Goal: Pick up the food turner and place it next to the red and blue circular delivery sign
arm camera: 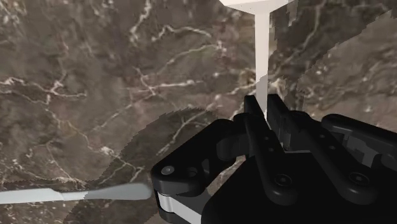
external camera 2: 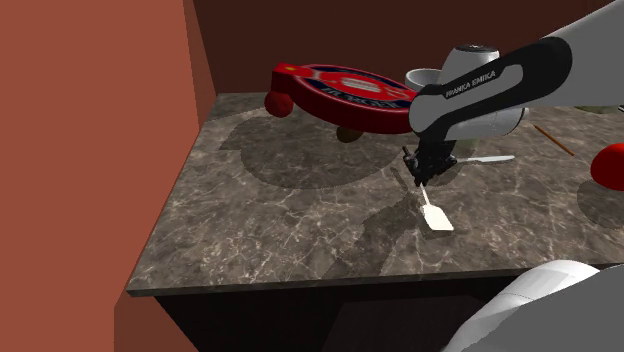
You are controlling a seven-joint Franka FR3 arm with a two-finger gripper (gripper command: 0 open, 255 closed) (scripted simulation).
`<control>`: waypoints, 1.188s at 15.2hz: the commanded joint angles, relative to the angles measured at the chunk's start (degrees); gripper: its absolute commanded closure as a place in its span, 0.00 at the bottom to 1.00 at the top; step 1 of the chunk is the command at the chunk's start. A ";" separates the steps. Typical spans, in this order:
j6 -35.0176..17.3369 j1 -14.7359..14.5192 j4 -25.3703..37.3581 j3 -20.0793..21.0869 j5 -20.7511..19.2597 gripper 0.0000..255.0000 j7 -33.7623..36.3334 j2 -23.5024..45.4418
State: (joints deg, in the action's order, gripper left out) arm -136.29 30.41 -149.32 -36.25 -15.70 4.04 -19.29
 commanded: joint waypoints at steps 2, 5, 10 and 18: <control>-0.19 -0.03 -0.07 -0.03 0.03 1.00 0.00 0.10; -0.18 -0.03 -0.07 -0.03 0.03 1.00 0.00 0.10; -0.18 -0.03 -0.07 -0.03 0.03 0.00 0.00 0.10; 8.84 1.15 3.19 2.73 -1.07 0.00 1.31 -5.85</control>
State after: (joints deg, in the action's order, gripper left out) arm -127.71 31.55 -146.27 -33.57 -16.77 5.35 -25.06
